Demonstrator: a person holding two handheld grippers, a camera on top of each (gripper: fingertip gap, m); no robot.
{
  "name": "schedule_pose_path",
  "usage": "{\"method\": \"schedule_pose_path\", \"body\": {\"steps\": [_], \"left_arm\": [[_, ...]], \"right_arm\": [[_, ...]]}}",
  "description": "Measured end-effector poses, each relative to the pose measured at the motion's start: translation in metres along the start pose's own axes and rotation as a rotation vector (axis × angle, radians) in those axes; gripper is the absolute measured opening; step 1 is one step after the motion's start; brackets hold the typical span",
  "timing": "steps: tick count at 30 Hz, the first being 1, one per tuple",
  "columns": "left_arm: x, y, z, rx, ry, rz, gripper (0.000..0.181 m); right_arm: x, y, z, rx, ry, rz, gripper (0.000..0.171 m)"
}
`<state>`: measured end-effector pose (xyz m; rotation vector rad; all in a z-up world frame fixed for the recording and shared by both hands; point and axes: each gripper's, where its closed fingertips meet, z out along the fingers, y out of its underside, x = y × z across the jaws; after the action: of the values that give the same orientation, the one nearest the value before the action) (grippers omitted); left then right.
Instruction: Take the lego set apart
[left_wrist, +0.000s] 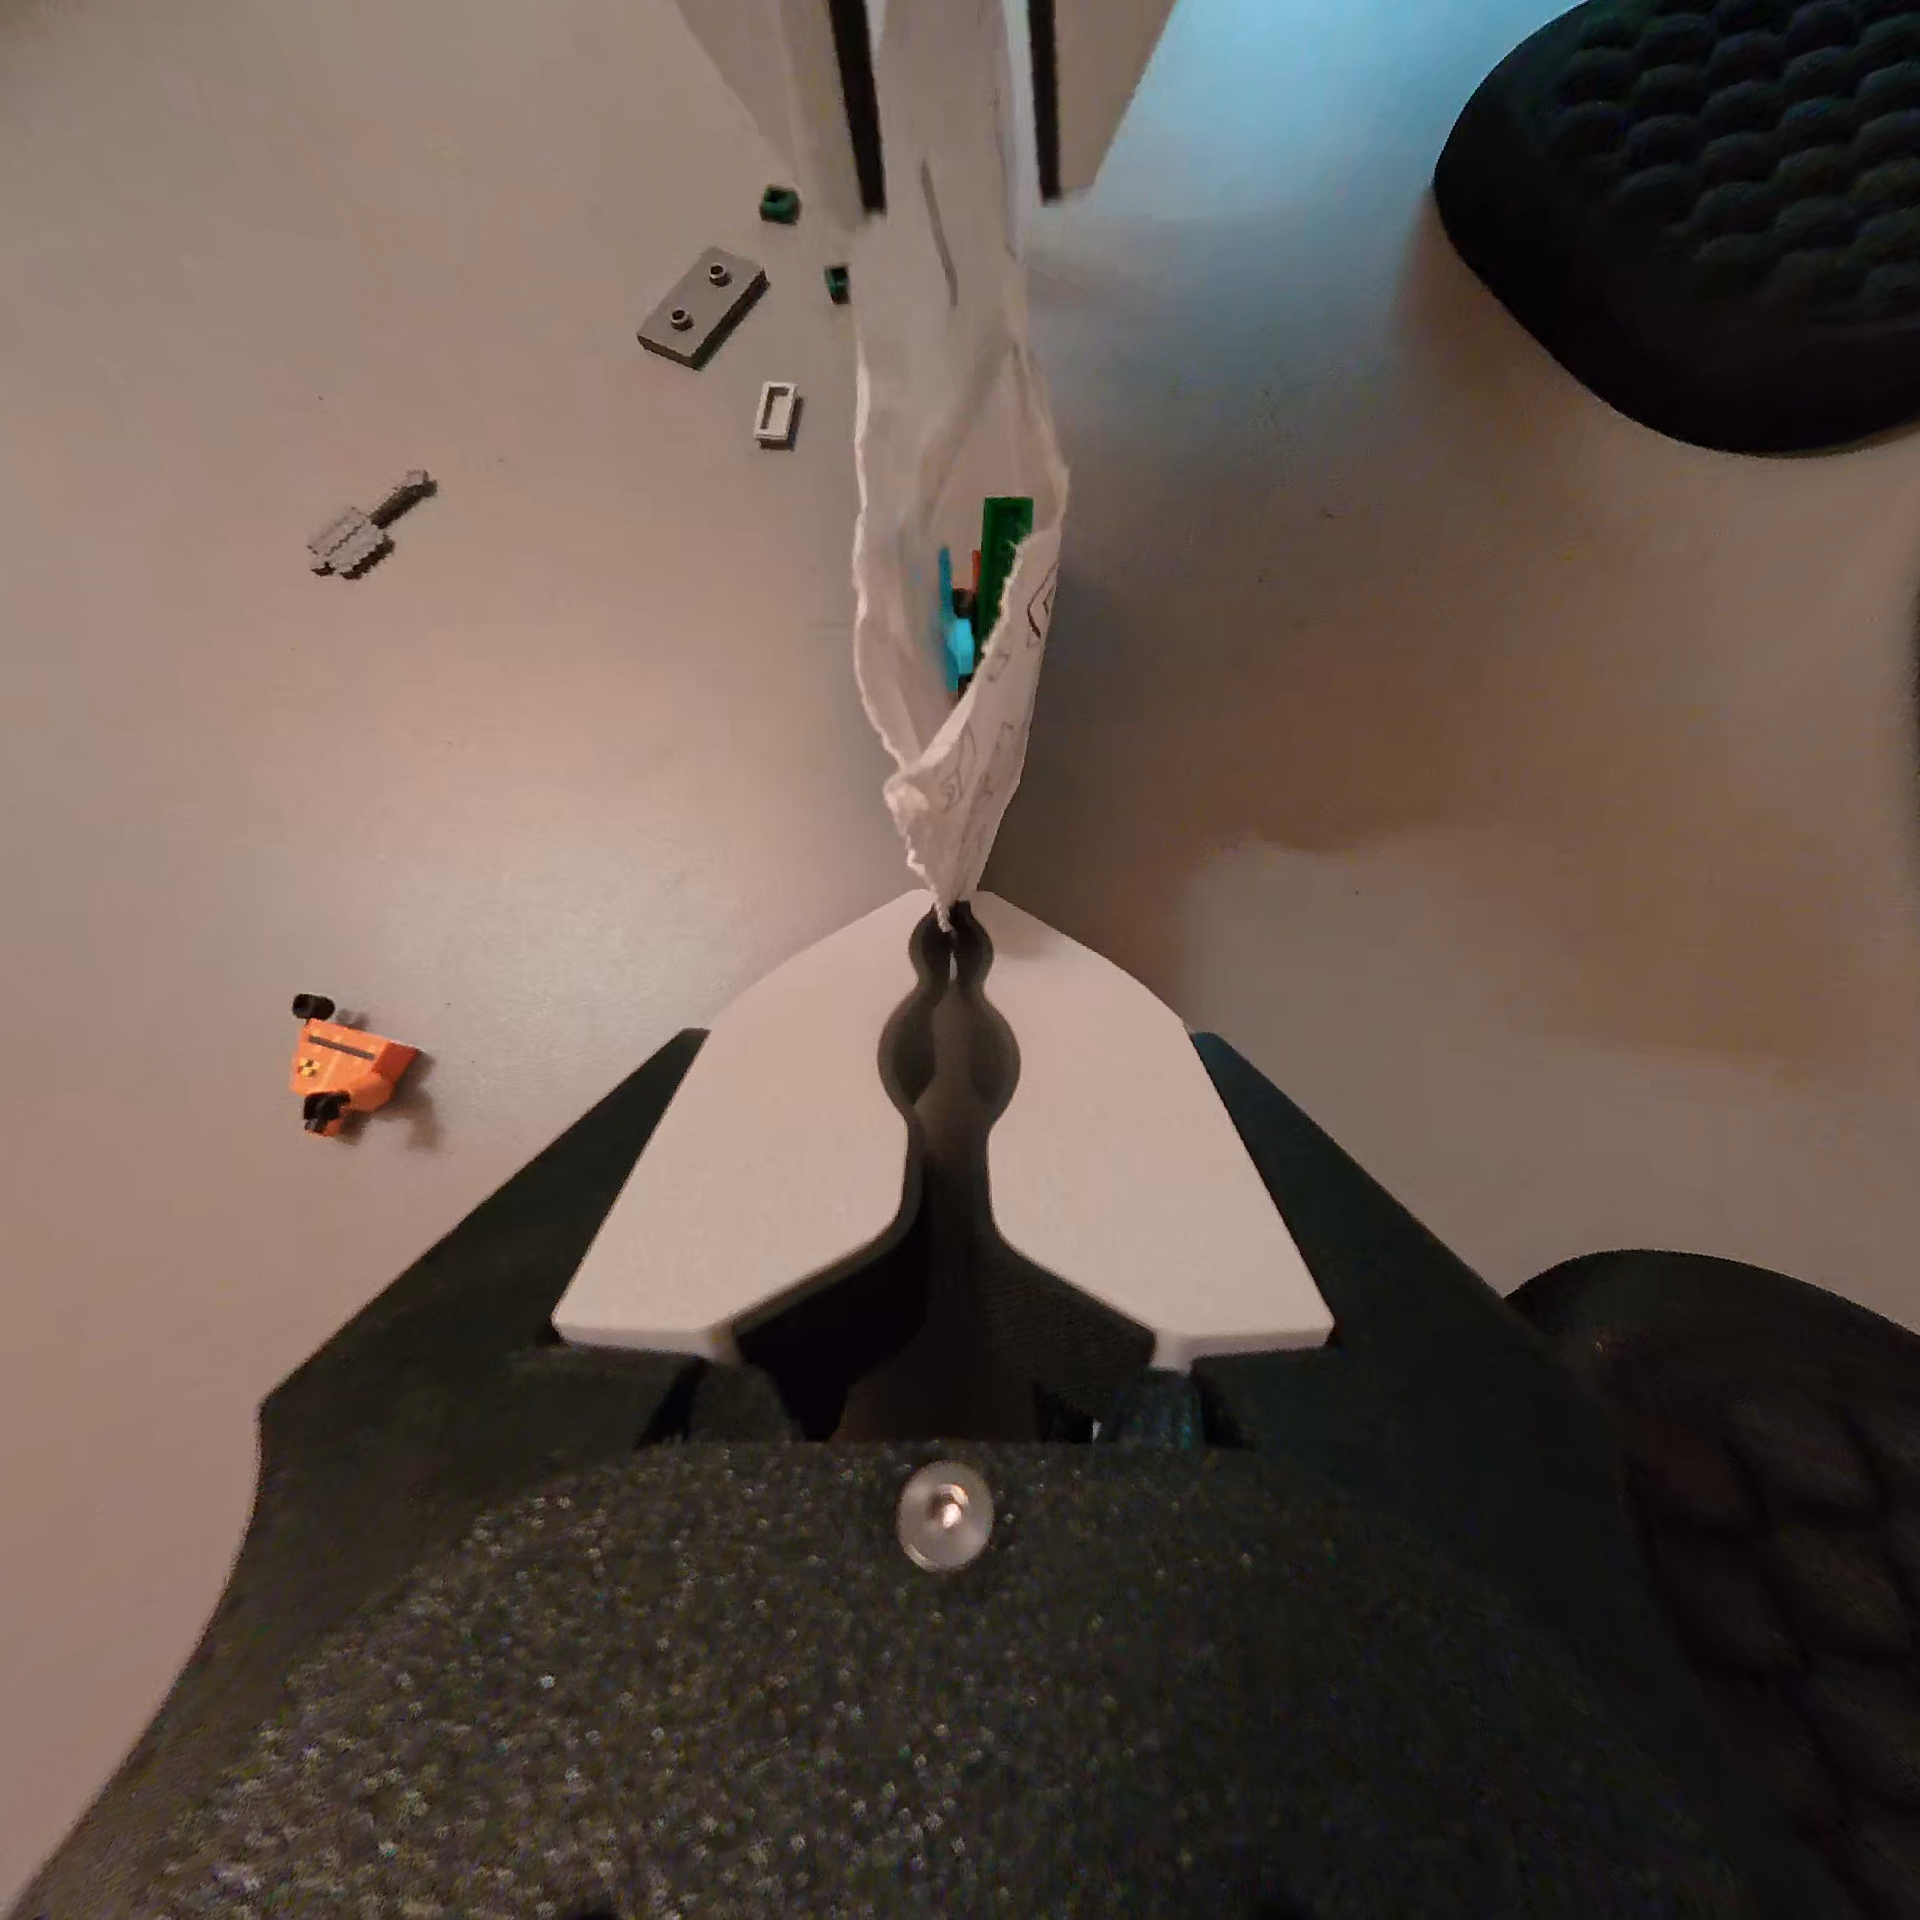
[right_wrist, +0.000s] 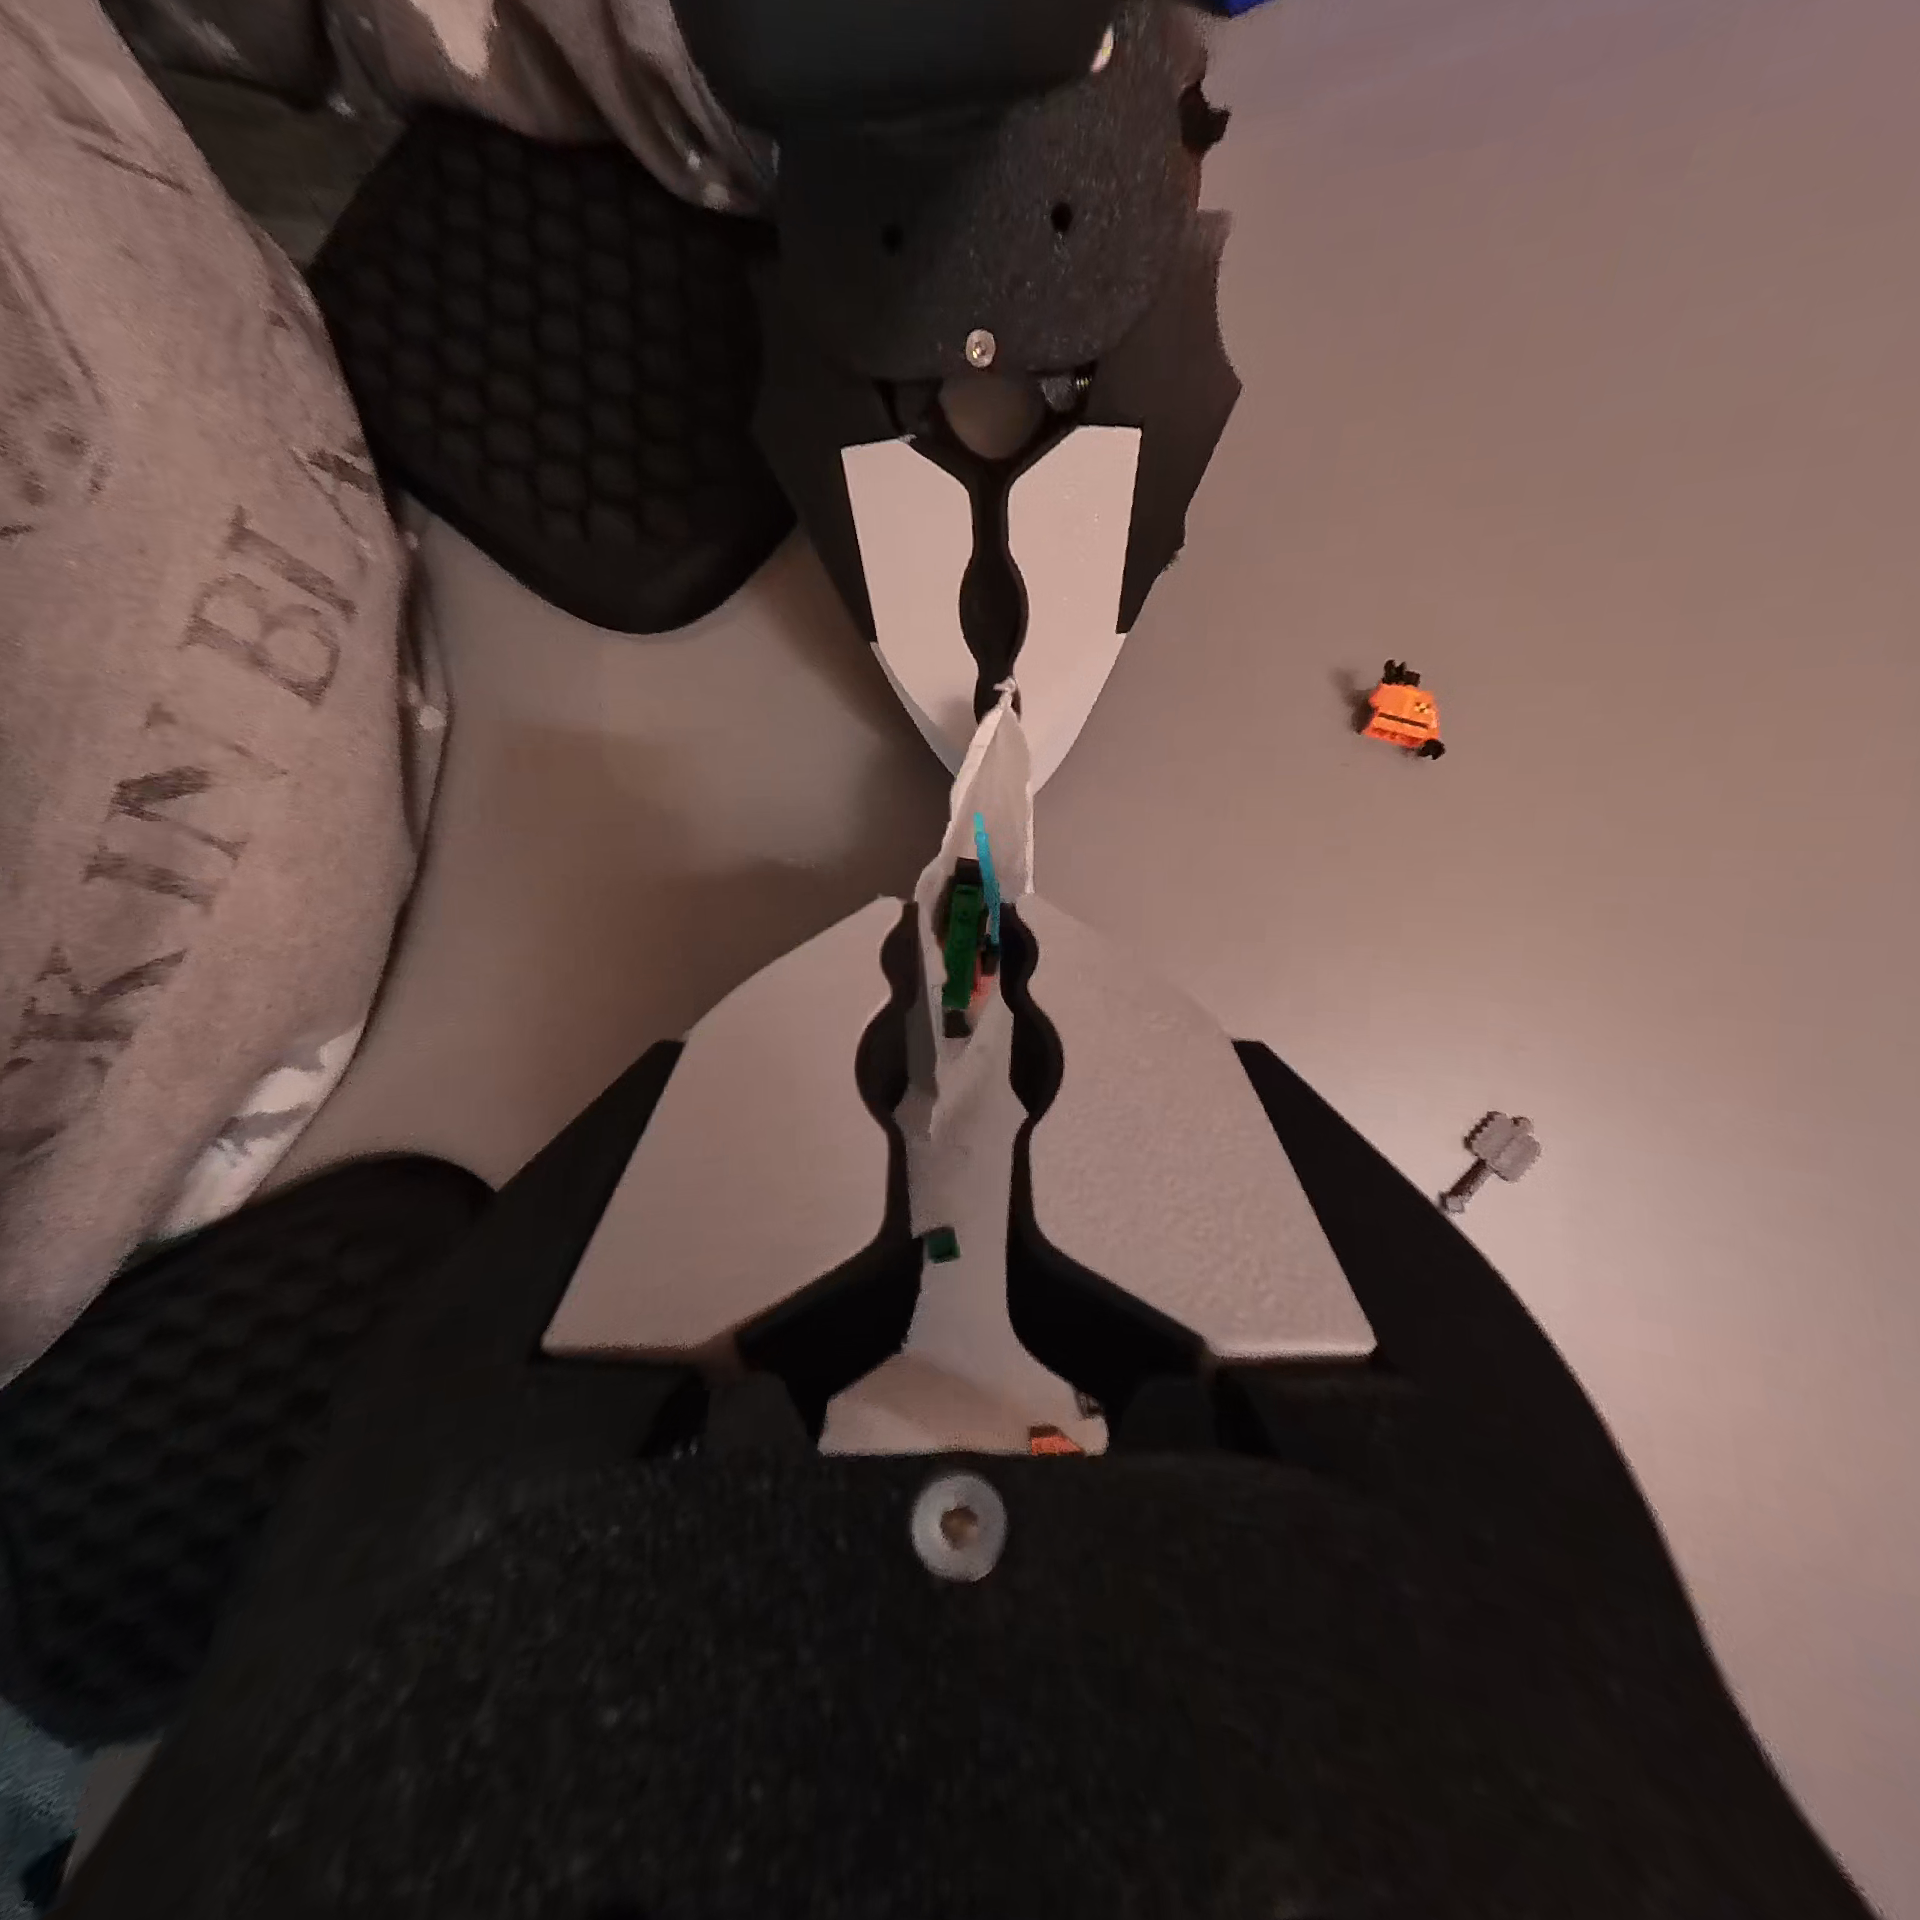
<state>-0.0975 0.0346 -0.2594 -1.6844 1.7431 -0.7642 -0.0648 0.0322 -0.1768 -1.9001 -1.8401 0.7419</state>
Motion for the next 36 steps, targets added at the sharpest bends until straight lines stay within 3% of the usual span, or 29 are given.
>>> {"method": "schedule_pose_path", "body": {"steps": [4, 8, 14, 19, 23, 31, 36], "left_arm": [[0.0, 0.0, 0.0, -0.002, -0.001, 0.002, 0.001], [0.0, 0.0, 0.0, -0.004, -0.004, 0.005, 0.001], [0.0, 0.0, 0.0, -0.003, -0.007, 0.005, 0.001], [0.0, 0.0, 0.0, -0.011, -0.015, 0.014, 0.001], [-0.003, 0.001, 0.0, -0.011, -0.021, 0.0, 0.001], [-0.004, 0.001, -0.001, -0.012, -0.021, -0.015, 0.001], [-0.004, 0.001, -0.001, -0.015, -0.022, -0.014, 0.001]], "right_arm": [[0.039, 0.009, -0.017, 0.031, 0.114, 0.065, 0.014], [0.115, 0.065, -0.013, -0.089, 0.337, 0.204, 0.015], [0.139, 0.099, 0.019, -0.148, 0.34, 0.28, 0.017], [0.136, 0.098, 0.024, -0.126, 0.29, 0.305, 0.002], [0.126, 0.092, 0.022, -0.103, 0.27, 0.274, 0.002], [0.034, 0.002, -0.008, 0.119, 0.082, 0.103, 0.002], [0.008, 0.003, 0.002, 0.024, 0.071, 0.015, 0.002]]}}
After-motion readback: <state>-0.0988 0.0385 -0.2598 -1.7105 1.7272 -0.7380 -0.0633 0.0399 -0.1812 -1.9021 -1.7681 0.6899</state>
